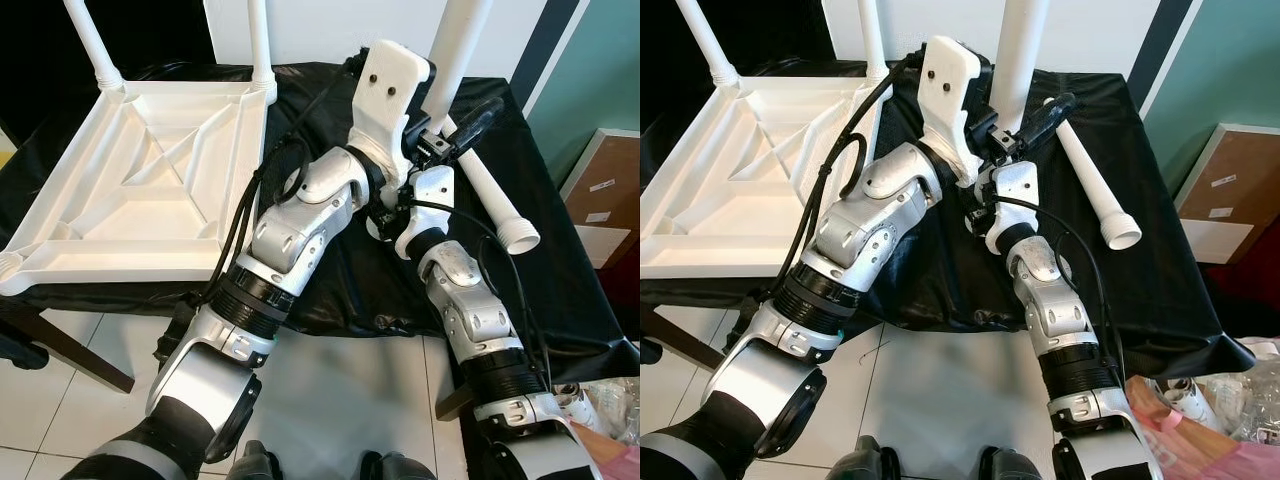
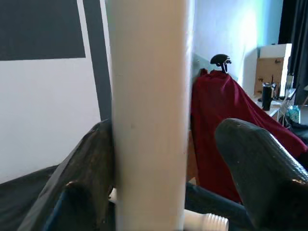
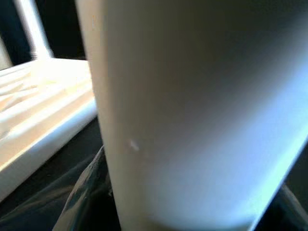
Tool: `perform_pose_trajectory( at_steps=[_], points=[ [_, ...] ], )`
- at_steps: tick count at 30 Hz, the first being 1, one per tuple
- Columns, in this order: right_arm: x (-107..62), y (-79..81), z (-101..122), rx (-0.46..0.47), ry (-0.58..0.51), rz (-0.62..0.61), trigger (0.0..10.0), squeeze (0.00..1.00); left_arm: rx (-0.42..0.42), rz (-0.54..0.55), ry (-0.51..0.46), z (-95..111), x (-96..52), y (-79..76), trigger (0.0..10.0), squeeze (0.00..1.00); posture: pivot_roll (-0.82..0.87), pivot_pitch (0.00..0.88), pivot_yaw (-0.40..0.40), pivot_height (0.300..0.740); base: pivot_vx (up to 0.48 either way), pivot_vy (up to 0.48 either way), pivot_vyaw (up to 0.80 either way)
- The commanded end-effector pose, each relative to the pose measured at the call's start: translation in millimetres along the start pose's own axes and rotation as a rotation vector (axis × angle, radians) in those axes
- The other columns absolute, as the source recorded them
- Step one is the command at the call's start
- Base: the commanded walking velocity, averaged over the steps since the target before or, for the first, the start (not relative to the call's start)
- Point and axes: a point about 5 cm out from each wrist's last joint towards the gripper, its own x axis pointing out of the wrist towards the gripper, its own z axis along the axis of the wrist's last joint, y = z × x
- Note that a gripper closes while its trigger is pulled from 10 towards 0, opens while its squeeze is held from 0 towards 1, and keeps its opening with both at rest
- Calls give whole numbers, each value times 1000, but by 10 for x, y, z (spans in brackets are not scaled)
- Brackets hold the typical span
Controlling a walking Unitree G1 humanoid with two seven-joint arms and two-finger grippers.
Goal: Building children table
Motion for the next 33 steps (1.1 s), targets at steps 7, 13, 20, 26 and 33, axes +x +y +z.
perform_pose_trajectory(
  at_steps=[7, 13, 20, 26, 33],
  points=[
    [-5, -183, -54, 69, 22, -196, 10000, 0, 126, 149, 8, -59, -140, 126, 10000, 0, -4, 104, -31, 740, 0, 0, 0],
    [-42, -247, -48, 59, 7, -263, 10000, 0, 117, 295, 66, -187, -325, 301, 10000, 0, 6, 113, -35, 740, 0, 0, 0],
    [-112, -275, -73, 41, 2, -289, 10000, 0, 39, 468, 167, -477, -647, 519, 10000, 0, 15, 122, -36, 740, 0, 0, 0],
    [-135, -272, -86, 36, 5, -295, 10000, 0, -15, 513, 228, -633, -812, 558, 10000, 0, 18, 124, -35, 740, 0, 0, 0],
    [-145, -259, -93, 30, 7, -305, 10000, 0, -50, 541, 268, -734, -923, 542, 10000, 0, 20, 125, -35, 740, 0, 0, 0]
  ],
)
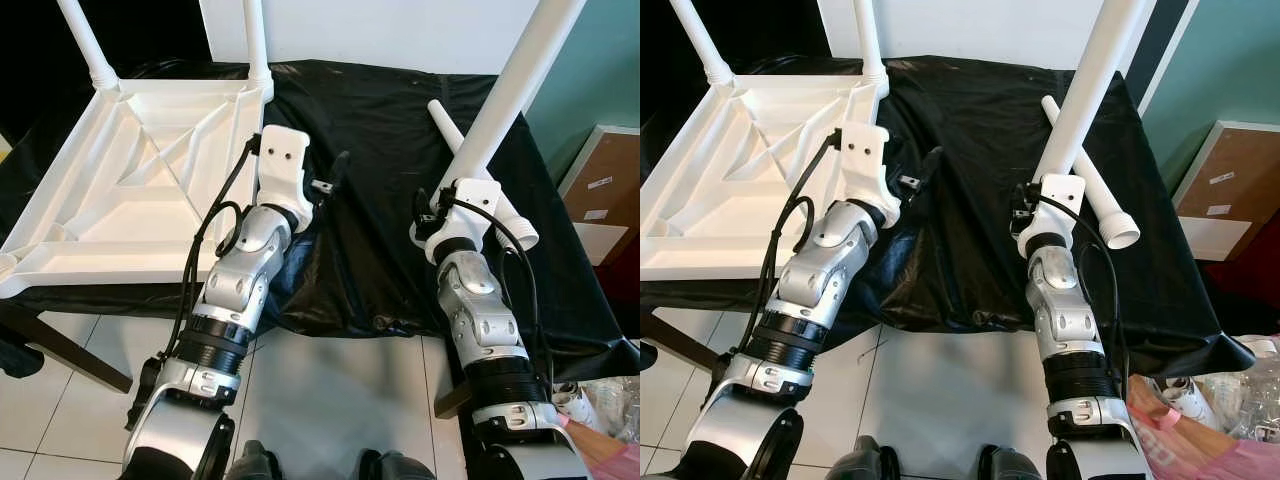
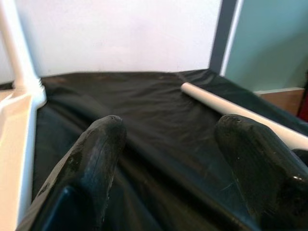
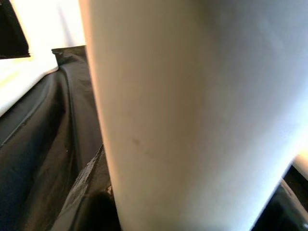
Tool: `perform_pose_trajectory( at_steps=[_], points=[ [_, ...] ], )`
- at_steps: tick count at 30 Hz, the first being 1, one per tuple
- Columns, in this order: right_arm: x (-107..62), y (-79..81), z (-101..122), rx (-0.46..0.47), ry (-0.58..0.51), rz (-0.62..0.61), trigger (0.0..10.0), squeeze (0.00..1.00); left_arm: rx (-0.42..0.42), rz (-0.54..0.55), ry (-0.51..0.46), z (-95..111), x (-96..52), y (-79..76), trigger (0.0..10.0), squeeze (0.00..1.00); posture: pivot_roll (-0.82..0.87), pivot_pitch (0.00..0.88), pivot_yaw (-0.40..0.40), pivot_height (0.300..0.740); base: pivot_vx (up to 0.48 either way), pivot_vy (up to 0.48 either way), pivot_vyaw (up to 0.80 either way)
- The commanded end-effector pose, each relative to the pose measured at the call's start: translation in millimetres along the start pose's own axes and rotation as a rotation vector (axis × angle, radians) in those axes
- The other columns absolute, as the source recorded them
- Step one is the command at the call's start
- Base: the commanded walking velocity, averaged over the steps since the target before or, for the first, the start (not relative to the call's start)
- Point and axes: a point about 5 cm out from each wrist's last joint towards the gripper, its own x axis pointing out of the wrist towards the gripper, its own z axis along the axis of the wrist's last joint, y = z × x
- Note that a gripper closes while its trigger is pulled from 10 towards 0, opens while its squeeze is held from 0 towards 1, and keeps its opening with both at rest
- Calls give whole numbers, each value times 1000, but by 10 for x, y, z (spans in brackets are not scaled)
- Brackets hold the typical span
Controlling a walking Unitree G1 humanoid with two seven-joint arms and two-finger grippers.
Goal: Building children table
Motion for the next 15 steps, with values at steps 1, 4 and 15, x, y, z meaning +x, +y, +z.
perform_pose_trajectory(
  at_steps=[1, 4, 15],
  points=[
    [-27, 4, 14, -3, -15, -4, 10000, 0, 8, 1, 32, -73, -28, -3, 10000, 0, 21, 124, -36, 740, 0, 390, 0],
    [-30, 6, 11, -6, -13, -4, 10000, 0, 13, 2, 49, -122, -48, 5, 10000, 0, 21, 122, -37, 740, 0, 390, 0],
    [-52, -8, -19, -19, -4, -9, 10000, 0, 2, 16, 70, -170, -75, -16, 10000, 0, 21, 115, -39, 740, 0, 393, 0]
  ],
)
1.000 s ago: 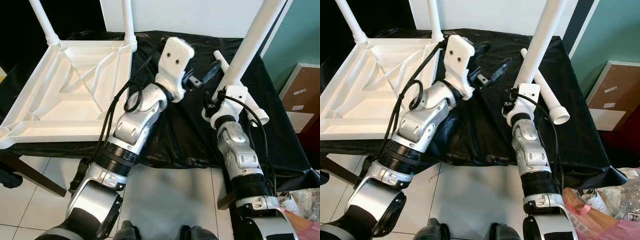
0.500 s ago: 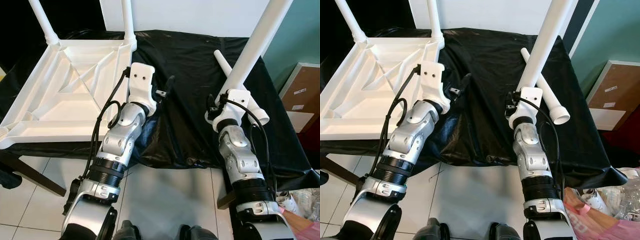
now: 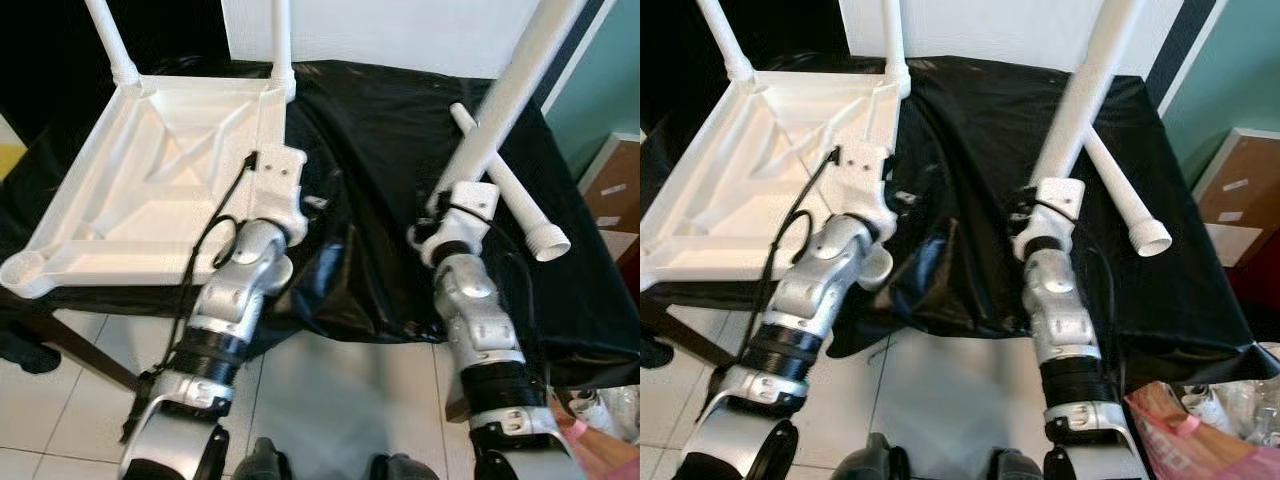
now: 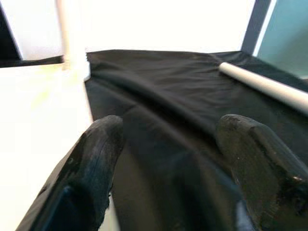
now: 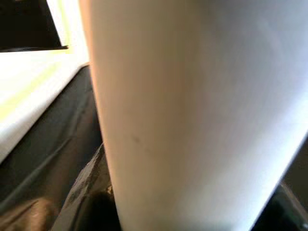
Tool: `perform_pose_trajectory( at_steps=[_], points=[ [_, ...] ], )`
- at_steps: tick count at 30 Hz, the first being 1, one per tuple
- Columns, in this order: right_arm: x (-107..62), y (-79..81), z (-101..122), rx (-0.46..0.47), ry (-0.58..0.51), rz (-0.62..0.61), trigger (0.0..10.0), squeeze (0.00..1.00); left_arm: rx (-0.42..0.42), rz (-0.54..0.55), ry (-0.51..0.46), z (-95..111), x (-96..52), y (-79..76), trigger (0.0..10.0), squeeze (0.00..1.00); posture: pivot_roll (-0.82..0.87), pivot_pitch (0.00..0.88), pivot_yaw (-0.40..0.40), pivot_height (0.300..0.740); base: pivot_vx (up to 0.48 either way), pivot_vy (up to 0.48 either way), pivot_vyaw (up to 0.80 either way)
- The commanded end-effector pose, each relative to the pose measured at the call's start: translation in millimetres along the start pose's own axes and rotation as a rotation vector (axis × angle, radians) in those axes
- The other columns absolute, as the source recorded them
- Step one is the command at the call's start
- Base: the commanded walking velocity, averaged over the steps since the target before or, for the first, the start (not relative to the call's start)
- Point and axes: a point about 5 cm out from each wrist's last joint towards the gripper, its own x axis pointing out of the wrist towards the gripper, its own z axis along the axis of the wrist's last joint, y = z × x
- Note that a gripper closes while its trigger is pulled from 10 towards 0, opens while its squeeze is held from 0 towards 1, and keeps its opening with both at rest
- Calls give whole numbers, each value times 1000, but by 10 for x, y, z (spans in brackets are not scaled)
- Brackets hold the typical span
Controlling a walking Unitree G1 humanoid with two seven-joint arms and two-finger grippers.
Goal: Building children table
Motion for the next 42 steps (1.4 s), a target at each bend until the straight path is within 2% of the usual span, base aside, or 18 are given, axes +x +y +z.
perform_pose_trajectory(
  at_steps=[1, 16, 24, 26, 29, 35, 42],
  points=[
    [-16, -85, 5, -14, -7, -27, 10000, 0, -11, -25, 16, -32, 6, -79, 10000, 0, 21, 115, -39, 740, 0, 398, 0],
    [-39, -98, -33, -29, 6, -23, 10000, 0, -11, -33, 25, -61, -12, -114, 10000, 0, 22, 103, -42, 740, 0, 409, 0],
    [-38, -96, -38, -36, 6, -17, 10000, 0, 4, -42, 23, -65, -29, -118, 10000, 0, 26, 96, -45, 740, 0, 0, 0],
    [-39, -93, -27, -45, -6, -12, 10000, 0, 44, -95, 16, -62, -58, -158, 10000, 0, 27, 95, -45, 740, 0, 0, 0],
    [-39, -93, -27, -45, -6, -12, 10000, 0, 44, -95, 16, -62, -58, -158, 10000, 0, 27, 95, -45, 740, 0, 0, 0],
    [-46, -85, -1, -41, -33, -9, 10000, 0, 106, -212, 12, -60, -132, -233, 10000, 0, 27, 98, -42, 740, 0, 0, 0],
    [-49, -77, 2, -51, -50, 22, 10000, 0, 82, -305, 26, -60, -219, -282, 10000, 0, 28, 101, -43, 740, 0, 0, 0]
  ],
)
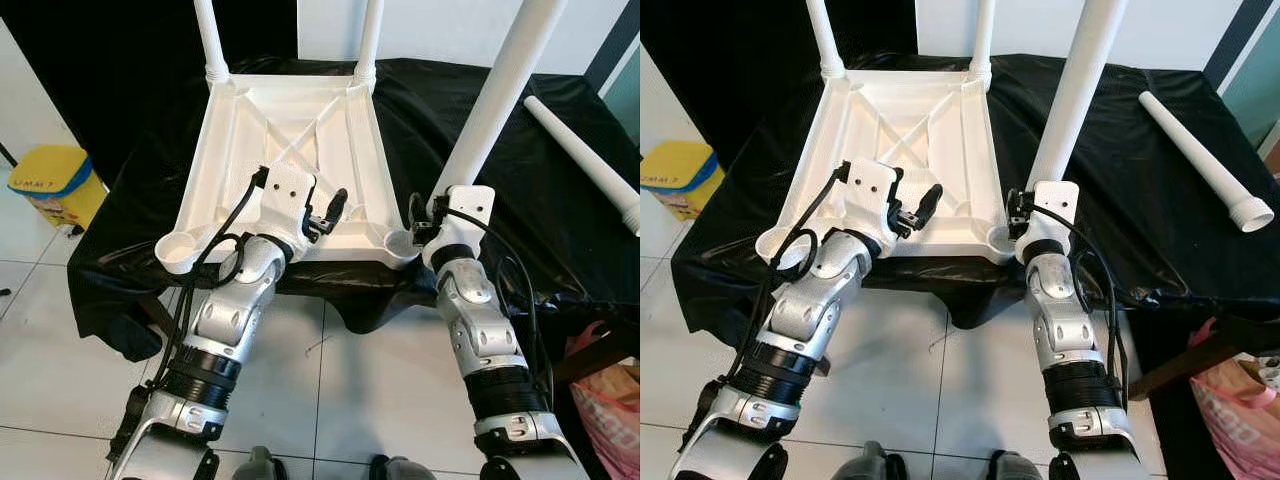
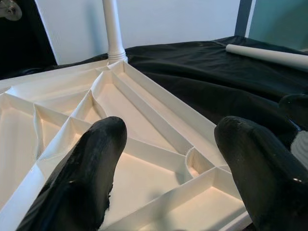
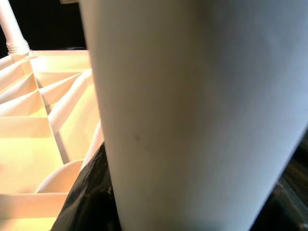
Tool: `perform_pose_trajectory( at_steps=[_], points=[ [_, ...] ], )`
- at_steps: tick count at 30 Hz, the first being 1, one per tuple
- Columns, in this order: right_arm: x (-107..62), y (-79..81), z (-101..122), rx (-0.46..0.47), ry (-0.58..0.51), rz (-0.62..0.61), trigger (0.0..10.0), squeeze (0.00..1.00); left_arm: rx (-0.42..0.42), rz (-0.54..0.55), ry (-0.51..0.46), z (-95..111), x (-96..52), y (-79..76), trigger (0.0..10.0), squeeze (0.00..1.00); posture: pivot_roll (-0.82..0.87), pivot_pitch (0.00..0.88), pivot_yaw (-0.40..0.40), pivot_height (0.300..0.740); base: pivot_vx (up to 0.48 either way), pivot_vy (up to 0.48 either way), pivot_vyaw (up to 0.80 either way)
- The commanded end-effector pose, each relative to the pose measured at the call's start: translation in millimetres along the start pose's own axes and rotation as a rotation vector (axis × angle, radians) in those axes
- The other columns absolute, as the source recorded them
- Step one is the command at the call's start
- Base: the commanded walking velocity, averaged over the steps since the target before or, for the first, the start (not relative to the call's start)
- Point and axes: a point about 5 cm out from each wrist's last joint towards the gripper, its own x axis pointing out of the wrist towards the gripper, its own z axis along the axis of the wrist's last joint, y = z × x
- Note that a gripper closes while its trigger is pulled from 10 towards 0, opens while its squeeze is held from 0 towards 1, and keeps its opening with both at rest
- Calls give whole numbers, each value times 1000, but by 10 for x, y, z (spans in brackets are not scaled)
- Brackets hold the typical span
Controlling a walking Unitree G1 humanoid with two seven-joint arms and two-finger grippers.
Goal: Building children table
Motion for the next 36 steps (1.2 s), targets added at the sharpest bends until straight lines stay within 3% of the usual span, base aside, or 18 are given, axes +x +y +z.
perform_pose_trajectory(
  at_steps=[1, 8, 14, 25, 29, 36],
  points=[
    [-11, -5, -1, -2, -13, 7, 10000, 0, -9, -226, 6, -6, -33, -149, 10000, 0, 28, 101, -43, 740, 0, 0, 0],
    [9, 24, 12, 5, -42, 88, 10000, 0, -25, -372, 36, -24, -178, -260, 10000, 0, 34, 120, -45, 740, 0, 0, 0],
    [38, 92, -28, 15, -51, 195, 10000, 0, 38, -470, 132, -154, -344, -308, 10000, 0, 51, 136, -48, 740, 0, 0, 0],
    [34, 210, -224, 58, -15, 294, 10000, 0, 60, -471, 190, -205, -417, -299, 10000, 0, 66, 147, -48, 740, 0, 0, 0],
    [71, 259, -390, 78, 48, 313, 10000, 0, 64, -464, 190, -187, -419, -290, 10000, 0, 85, 155, -54, 740, 0, 0, 0],
    [77, 293, -209, 97, -43, 348, 10000, 0, 82, -422, 192, -181, -424, -237, 10000, 0, 92, 159, -67, 740, 0, 0, 0]
  ],
)
